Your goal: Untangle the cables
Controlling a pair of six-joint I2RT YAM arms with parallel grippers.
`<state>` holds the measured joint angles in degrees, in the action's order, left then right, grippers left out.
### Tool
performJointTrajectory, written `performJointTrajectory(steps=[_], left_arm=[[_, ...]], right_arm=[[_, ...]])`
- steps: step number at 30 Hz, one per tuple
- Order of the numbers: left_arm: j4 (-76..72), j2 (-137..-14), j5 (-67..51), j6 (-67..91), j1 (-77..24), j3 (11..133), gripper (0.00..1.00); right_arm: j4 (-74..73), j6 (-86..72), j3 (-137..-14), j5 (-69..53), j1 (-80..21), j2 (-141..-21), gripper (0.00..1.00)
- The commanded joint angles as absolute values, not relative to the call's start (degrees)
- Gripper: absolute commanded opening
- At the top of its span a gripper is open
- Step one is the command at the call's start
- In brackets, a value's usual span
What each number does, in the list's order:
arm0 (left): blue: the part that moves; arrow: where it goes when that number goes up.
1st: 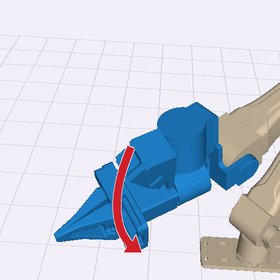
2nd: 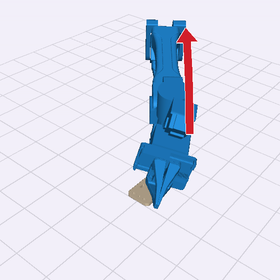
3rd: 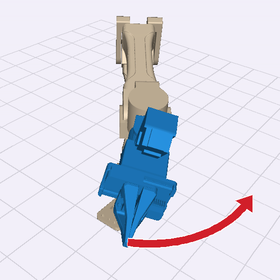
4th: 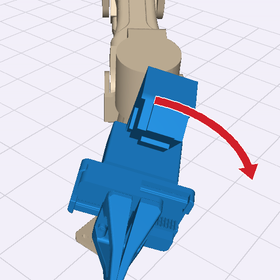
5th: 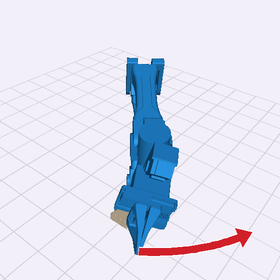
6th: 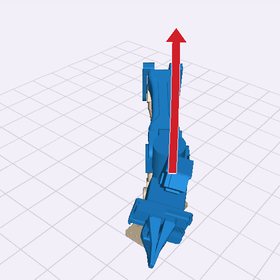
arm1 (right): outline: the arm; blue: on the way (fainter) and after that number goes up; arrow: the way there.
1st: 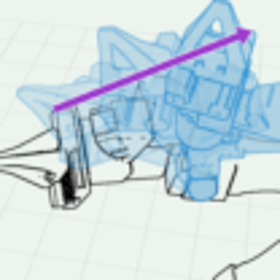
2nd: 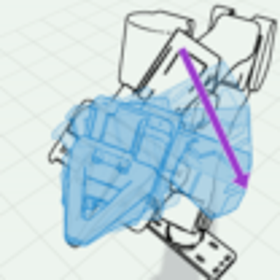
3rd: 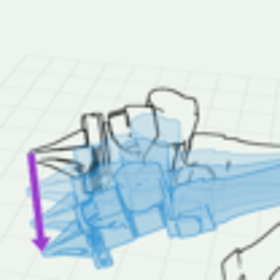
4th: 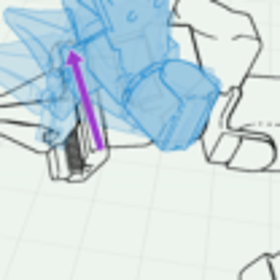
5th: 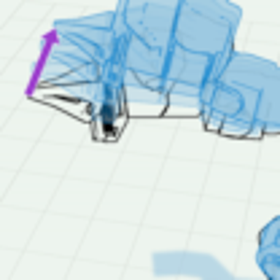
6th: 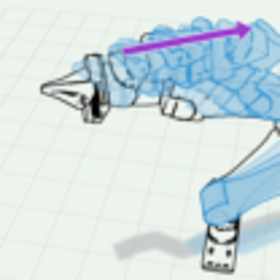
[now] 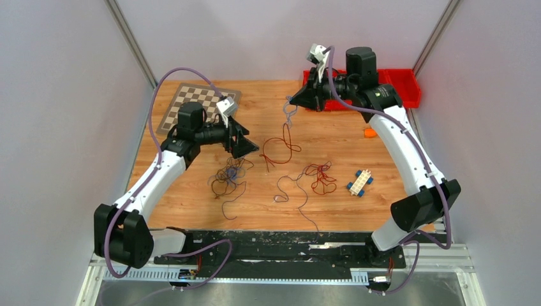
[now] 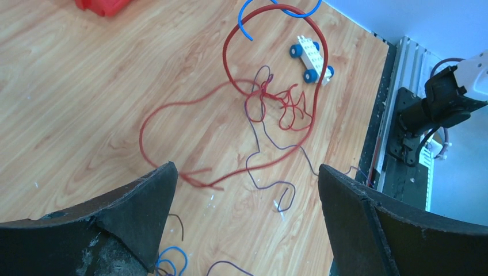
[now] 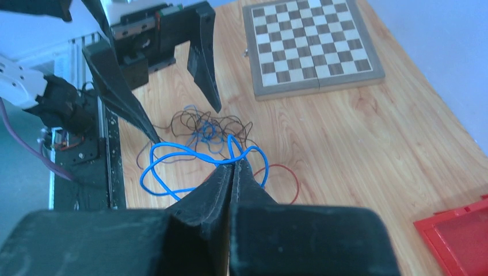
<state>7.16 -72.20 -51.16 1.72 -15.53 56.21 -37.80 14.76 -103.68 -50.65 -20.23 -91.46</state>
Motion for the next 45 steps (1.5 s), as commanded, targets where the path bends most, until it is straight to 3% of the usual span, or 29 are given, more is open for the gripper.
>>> performJointTrajectory(steps=[1,8,14,16,17,18,19,20,22,24,32,38,45], left_arm=[[-2.0,-71.4,-52.0,5.6,-16.9,58.8,1.0],[-14.4,-76.4,-47.0,15.0,-28.6,63.2,1.0],[-17.8,-86.3,-31.8,28.4,-35.8,68.8,0.99],[-14.8,-90.3,-27.4,31.6,-35.8,71.5,0.89],[-14.5,-92.3,-26.8,33.7,-35.3,71.8,0.77],[-16.0,-93.1,-26.5,34.9,-34.9,71.3,0.57],[-17.1,-94.2,-26.4,37.6,-33.7,70.7,0.46],[-18.4,-94.6,-25.7,40.3,-33.1,69.2,0.27],[-18.7,-95.2,-25.3,42.4,-30.9,66.5,0.08],[-19.0,-95.0,-25.7,42.3,-28.9,63.1,0.0],[-20.7,-96.6,-33.4,37.3,-25.1,57.1,0.0],[-16.0,-99.2,-37.1,32.7,-25.2,63.5,0.0],[-10.1,-103.1,-40.1,26.6,-25.2,73.2,0.02]], right_arm=[[-31.4,6.2,-107.9,-54.2,-19.2,-90.8,0.0],[-27.2,2.3,-106.7,-47.8,-22.5,-91.0,0.0],[-22.8,-1.2,-104.4,-40.7,-23.7,-90.0,0.0],[-22.5,-1.7,-104.3,-39.2,-23.6,-89.1,0.0],[-22.2,-1.9,-104.2,-38.6,-23.5,-88.9,0.0],[-22.1,-2.0,-104.2,-38.2,-23.4,-88.6,0.0],[-22.0,-2.3,-104.4,-37.7,-22.9,-88.3,0.0],[-21.9,-2.5,-104.8,-37.2,-22.1,-88.1,0.0],[-21.8,-3.3,-106.1,-36.5,-19.8,-88.1,0.0],[-21.8,-4.2,-108.3,-36.5,-16.7,-88.5,0.0],[-21.5,-3.8,-113.9,-36.1,-5.3,-92.9,0.0],[-19.5,3.6,-113.1,-30.8,5.2,-98.6,0.0],[-13.2,6.7,-117.6,-17.4,13.6,-113.7,0.0]])
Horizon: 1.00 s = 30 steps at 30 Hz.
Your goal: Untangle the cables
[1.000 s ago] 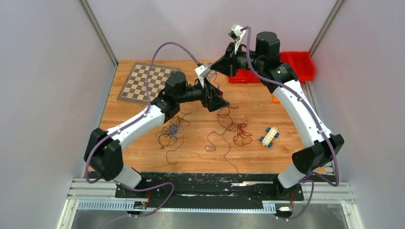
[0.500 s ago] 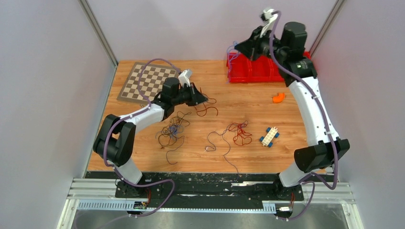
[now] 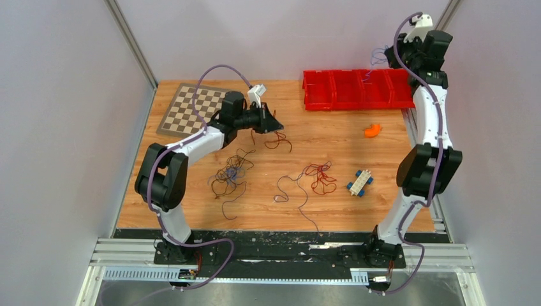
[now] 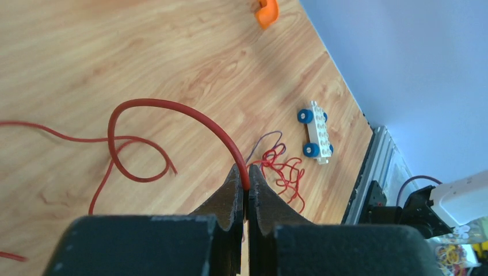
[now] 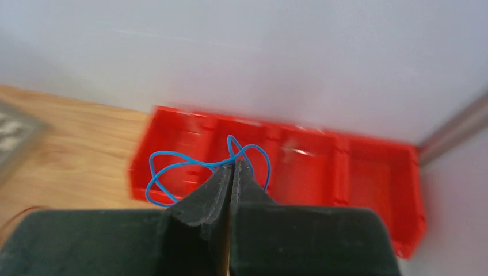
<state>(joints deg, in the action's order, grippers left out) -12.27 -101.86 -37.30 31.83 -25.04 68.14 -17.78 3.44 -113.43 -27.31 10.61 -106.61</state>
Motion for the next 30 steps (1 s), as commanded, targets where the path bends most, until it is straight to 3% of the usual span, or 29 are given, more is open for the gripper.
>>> performJointTrajectory(steps=[1,12,23,25,27,30], left_arm=[[-9.5,-103.4,-40.3,26.1,-25.2,74.6,0.02],[-8.8,-107.5,-41.8,28.4,-25.2,77.8,0.04],[-6.8,-111.2,-41.8,27.8,-25.1,81.1,0.06],[-5.8,-111.7,-41.7,27.7,-25.1,82.0,0.08],[-5.1,-111.9,-41.7,27.3,-25.1,82.8,0.09],[-3.5,-111.8,-41.8,25.8,-25.1,84.2,0.13]], right_arm=[[-12.3,6.8,-119.0,-15.9,14.4,-115.8,0.0],[5.3,10.6,-128.8,2.2,18.8,-133.4,0.0],[10.9,12.3,-133.9,1.0,20.3,-142.6,0.0],[11.1,12.8,-133.4,1.0,20.2,-143.5,0.09],[10.6,13.2,-132.5,1.0,20.3,-143.6,0.32],[6.2,13.7,-131.7,-4.7,20.4,-140.6,0.57]])
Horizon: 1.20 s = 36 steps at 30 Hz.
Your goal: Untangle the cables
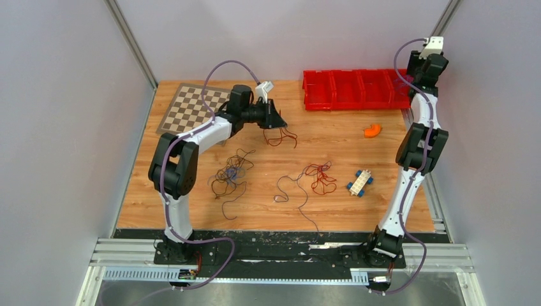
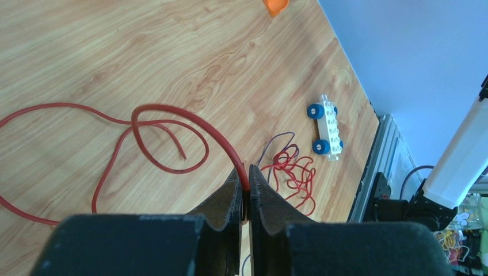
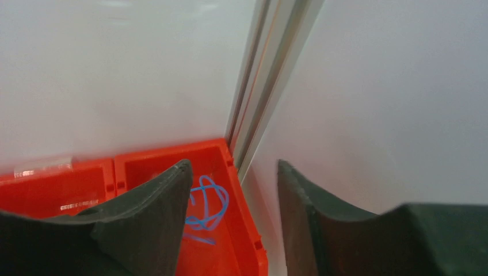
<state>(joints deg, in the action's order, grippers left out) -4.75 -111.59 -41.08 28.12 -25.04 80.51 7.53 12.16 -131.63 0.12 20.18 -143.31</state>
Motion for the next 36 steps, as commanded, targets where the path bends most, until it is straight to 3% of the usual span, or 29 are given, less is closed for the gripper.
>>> performJointTrajectory(steps=[1,4,9,15,19,23,29,36], left_arm=[[-2.8,-111.7,-41.8,25.6,-25.0,84.4,0.15],[-1.1,-110.8,-41.8,23.7,-25.1,84.6,0.35],[7.7,-108.2,-41.1,17.6,-25.1,84.4,0.69],[8.3,-100.6,-43.2,17.2,-22.6,76.9,0.87],[11.5,-96.4,-40.5,14.9,-20.8,73.9,0.92],[12.6,-95.2,-40.5,16.3,-17.9,71.5,0.88],[12.9,-87.0,-45.3,8.2,-15.6,66.4,0.87],[12.1,-80.5,-47.0,8.9,-13.3,59.5,0.89]], right_arm=[[4.7,13.9,-130.8,-6.7,20.5,-139.5,0.63],[0.9,16.1,-126.0,-12.3,20.4,-132.0,0.78],[-14.8,17.7,-120.9,-26.3,20.3,-120.8,0.93],[-35.0,17.9,-110.8,-42.2,11.5,-110.8,1.0],[-40.1,18.6,-104.2,-44.9,1.1,-107.8,1.0],[-42.3,19.6,-99.3,-46.9,-8.3,-107.3,0.99],[-52.8,31.3,-88.9,-51.8,-12.7,-101.8,0.92],[-49.5,45.5,-70.9,-39.7,-24.1,-91.8,0.96]])
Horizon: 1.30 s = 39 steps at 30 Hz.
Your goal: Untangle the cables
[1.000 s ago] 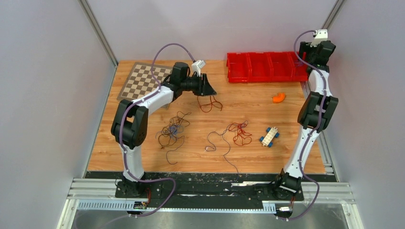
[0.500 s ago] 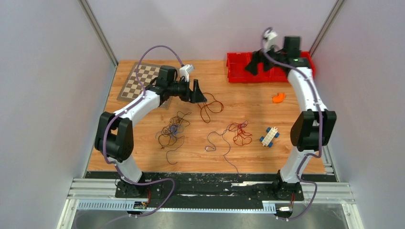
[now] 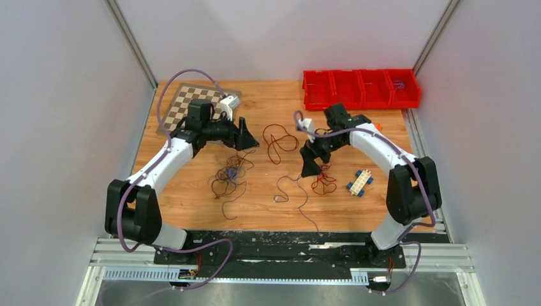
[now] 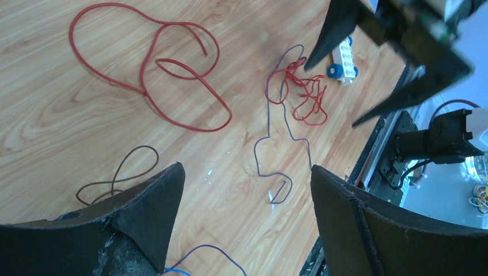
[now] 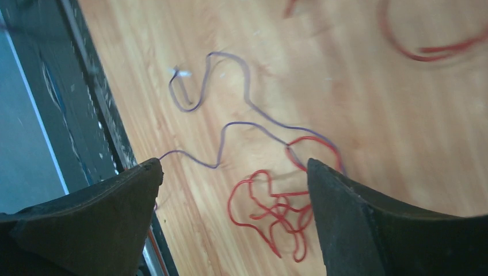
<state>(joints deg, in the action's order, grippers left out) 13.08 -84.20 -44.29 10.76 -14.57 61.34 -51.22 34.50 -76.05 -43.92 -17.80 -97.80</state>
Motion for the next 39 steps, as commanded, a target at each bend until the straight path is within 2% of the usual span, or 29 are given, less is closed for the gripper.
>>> performJointTrajectory(steps=[1,8,13,15,18,20,22,23,24,31,35,36,39], left_arm=[[12.1,-79.9,-47.1,9.0,-12.9,59.2,0.89],[11.9,-77.7,-48.4,10.4,-11.3,58.3,0.89],[12.6,-76.4,-48.1,10.3,-10.5,58.2,0.89],[13.0,-75.7,-47.8,10.2,-10.2,58.2,0.89],[13.6,-74.7,-47.4,10.0,-10.0,57.9,0.89],[14.1,-73.9,-47.3,9.7,-9.9,57.7,0.89],[14.5,-73.2,-47.1,9.7,-9.8,57.6,0.89],[14.6,-72.7,-47.0,9.6,-9.7,57.7,0.89],[14.8,-72.4,-47.0,9.5,-9.6,57.7,0.89],[10.8,-68.3,-46.6,10.6,-8.2,55.4,0.9],[7.2,-68.3,-48.8,10.7,-8.1,54.8,0.91],[7.0,-68.5,-49.0,10.2,-8.1,55.2,0.91],[7.2,-69.7,-49.9,9.4,-8.1,56.1,0.93]], right_arm=[[-48.4,46.5,-70.1,-38.8,-25.0,-91.8,0.96],[-45.2,58.5,-69.8,-35.0,-28.7,-97.1,0.96],[-42.5,63.8,-69.5,-32.2,-31.0,-101.4,0.92],[-41.3,64.4,-69.6,-31.6,-31.8,-102.8,0.86],[-39.1,64.1,-70.1,-31.2,-32.4,-104.4,0.67],[-38.4,63.2,-71.1,-31.4,-32.8,-104.8,0.46],[-39.1,61.2,-72.7,-31.8,-33.1,-103.9,0.12],[-39.8,60.1,-73.9,-31.8,-33.1,-102.8,0.02],[-41.2,59.2,-75.2,-31.6,-32.9,-101.4,0.0],[-46.9,47.9,-89.9,-38.5,-28.5,-87.7,0.0],[-49.3,48.2,-91.0,-38.2,-28.2,-83.8,0.0],[-50.7,51.2,-89.2,-38.0,-28.3,-83.4,0.05],[-52.7,56.2,-82.9,-36.7,-28.4,-83.2,0.55]])
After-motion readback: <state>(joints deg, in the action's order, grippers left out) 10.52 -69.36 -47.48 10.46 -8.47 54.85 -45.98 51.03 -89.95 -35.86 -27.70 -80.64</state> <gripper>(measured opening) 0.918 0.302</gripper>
